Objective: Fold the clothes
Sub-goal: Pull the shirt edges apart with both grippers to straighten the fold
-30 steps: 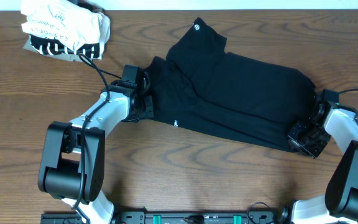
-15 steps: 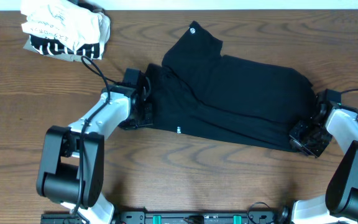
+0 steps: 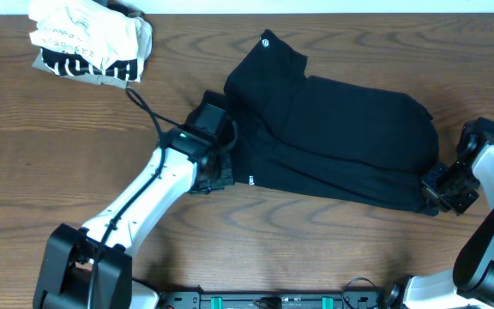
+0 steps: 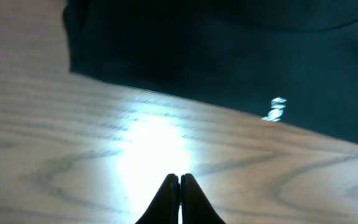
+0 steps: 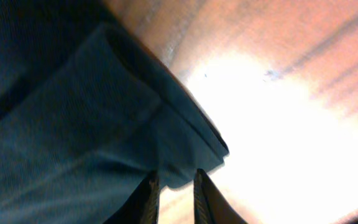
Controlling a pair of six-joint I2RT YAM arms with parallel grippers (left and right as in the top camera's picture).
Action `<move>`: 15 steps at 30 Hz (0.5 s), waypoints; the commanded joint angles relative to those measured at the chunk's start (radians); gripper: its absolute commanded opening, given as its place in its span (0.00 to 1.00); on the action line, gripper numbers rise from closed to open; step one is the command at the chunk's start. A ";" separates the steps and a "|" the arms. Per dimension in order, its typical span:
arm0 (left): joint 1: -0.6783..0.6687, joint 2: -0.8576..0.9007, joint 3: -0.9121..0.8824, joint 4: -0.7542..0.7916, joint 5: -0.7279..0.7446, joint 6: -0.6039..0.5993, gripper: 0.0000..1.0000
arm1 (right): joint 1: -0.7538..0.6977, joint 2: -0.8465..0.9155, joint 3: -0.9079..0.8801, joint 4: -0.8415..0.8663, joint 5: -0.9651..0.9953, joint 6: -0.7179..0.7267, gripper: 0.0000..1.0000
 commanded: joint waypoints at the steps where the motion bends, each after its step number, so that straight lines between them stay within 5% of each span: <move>1: -0.007 -0.014 -0.002 0.032 -0.078 -0.030 0.06 | -0.007 -0.006 0.045 -0.025 -0.026 -0.020 0.17; 15: 0.037 0.143 -0.002 0.241 -0.081 0.081 0.06 | -0.003 -0.006 -0.062 0.076 -0.183 -0.140 0.20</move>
